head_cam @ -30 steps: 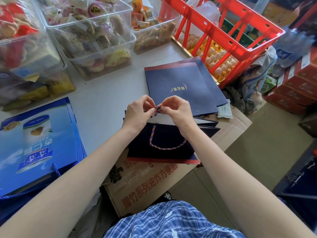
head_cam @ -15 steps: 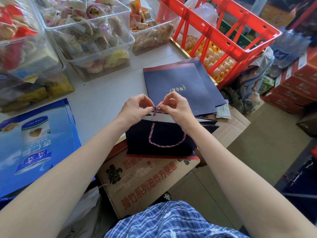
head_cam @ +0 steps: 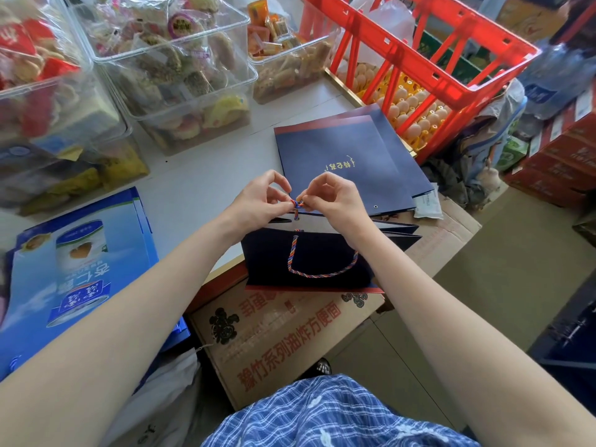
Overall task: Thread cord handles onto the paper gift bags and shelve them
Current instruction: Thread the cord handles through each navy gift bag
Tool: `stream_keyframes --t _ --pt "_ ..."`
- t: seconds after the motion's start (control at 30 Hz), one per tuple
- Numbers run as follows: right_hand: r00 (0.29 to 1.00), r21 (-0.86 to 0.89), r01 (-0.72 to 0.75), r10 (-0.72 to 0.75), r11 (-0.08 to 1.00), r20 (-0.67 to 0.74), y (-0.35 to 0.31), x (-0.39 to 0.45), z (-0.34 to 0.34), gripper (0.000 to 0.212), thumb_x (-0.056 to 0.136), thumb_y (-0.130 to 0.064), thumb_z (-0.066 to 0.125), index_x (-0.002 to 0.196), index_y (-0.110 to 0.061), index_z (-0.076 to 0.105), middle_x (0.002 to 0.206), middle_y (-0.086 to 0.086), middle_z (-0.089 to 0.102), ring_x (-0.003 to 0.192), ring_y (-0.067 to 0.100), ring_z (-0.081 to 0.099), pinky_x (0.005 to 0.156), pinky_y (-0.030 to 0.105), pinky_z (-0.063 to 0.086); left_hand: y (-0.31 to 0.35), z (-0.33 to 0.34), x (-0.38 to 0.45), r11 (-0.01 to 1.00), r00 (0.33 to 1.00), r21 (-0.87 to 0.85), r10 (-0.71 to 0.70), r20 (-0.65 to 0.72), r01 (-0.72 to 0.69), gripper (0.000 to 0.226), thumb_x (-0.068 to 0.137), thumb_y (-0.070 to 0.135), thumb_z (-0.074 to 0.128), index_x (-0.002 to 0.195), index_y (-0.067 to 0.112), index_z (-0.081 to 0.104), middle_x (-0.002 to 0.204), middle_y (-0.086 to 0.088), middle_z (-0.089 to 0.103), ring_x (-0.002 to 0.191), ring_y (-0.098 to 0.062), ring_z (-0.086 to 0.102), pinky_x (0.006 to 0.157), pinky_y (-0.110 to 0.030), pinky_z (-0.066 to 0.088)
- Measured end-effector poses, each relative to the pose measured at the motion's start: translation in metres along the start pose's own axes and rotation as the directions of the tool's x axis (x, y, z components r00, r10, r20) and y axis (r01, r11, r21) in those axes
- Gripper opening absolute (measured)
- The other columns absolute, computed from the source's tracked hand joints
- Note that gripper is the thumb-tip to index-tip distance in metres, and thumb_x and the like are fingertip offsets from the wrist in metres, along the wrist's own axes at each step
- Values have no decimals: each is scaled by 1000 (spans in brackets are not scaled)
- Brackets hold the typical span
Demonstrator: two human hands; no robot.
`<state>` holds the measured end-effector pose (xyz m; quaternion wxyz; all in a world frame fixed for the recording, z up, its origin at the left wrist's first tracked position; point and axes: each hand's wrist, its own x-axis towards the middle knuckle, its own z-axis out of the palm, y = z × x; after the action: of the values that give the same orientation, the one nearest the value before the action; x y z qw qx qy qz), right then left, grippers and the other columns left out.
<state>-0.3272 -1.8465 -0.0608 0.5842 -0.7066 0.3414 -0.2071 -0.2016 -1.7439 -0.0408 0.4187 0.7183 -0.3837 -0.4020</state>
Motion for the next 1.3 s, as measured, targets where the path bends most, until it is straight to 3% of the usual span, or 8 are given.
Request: stream_keyframes --t 0.2,0.43,0.7,0.9,1.03,1.13,1.23,1.3 --pt "998 -145 -28 19 989 -60 -1 -4 3 16 83 2 63 76 -13 65 67 1 66 57 12 64 65 23 54 -2 5 0 1000 998 -28 7 -62 -9 20 86 12 64 81 25 51 74 5 64 67 -7 54 62 -20 39" --pt "996 -248 -82 89 965 17 -5 -22 6 29 79 -5 71 107 -9 67 92 2 69 84 10 66 83 18 49 1 9 3 999 999 -36 -1 -51 -1 18 86 12 64 80 24 52 75 4 63 70 -8 56 68 -22 41" --pt "1000 -79 15 -14 997 17 -1 -24 5 21 78 1 72 97 -7 67 89 8 70 83 19 69 86 23 53 -1 -4 1 999 990 -30 24 139 -20 9 86 8 64 82 17 63 88 -3 70 84 -11 63 87 -21 46" --pt "998 -86 48 -46 995 31 -2 -20 5 23 77 2 72 96 -6 65 91 12 70 84 21 69 86 25 54 -5 0 2 998 999 -35 45 24 -45 16 85 6 65 79 21 63 81 4 70 75 -1 65 78 -13 48" --pt "997 -136 75 -76 988 0 1 -22 4 20 76 3 72 93 -7 67 85 7 68 74 10 68 80 19 54 -5 0 7 989 998 133 68 -7 -67 13 86 15 64 80 26 60 79 8 65 70 1 60 72 -15 46" --pt "996 -183 81 -88 980 -28 4 -25 -1 20 76 3 72 94 -6 68 83 5 66 65 -2 63 75 12 52 -12 -13 17 951 994 291 -109 10 102 8 91 23 58 92 18 63 93 -1 65 88 -17 60 85 -30 47" --pt "992 -225 74 -95 972 -81 5 -25 -6 18 76 0 73 92 -6 70 81 4 66 61 -5 61 73 10 51 -13 -16 18 880 941 411 -315 127 239 20 93 28 53 96 13 66 106 -8 64 100 -22 56 85 -29 41" --pt "984 -253 87 -122 964 -127 5 -23 -7 15 76 -1 73 90 -6 69 79 4 66 59 -6 61 71 10 51 -7 -13 17 890 926 396 -322 196 225 18 94 26 52 101 16 65 106 -5 63 99 -20 54 86 -27 41"
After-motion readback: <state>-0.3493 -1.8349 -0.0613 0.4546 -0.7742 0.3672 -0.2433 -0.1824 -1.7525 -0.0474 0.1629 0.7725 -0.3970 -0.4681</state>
